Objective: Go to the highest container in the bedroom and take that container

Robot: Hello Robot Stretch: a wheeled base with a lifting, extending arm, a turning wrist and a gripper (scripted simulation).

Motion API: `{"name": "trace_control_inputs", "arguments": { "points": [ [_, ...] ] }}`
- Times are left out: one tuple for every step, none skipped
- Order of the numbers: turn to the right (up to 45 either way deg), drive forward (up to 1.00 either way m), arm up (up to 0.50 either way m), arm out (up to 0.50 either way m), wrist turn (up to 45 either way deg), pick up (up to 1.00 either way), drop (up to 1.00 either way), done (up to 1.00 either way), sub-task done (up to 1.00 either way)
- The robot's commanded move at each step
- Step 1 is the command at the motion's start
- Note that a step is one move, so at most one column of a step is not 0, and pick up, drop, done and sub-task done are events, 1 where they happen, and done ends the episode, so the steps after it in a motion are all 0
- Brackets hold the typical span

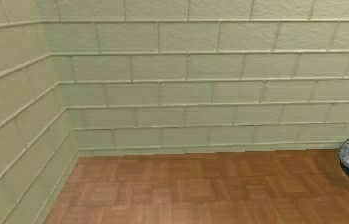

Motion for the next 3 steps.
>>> {"name": "trace_control_inputs", "arguments": {
  "points": [
    [0.0,0.35,0.00,0.00,0.0,0.00,0.00,0.00,0.00],
    [45.0,0.00,0.00,0.00,0.0,0.00,0.00,0.00,0.00],
    [42.0,0.00,0.00,0.00,0.0,0.00,0.00,0.00,0.00]
  ]
}}
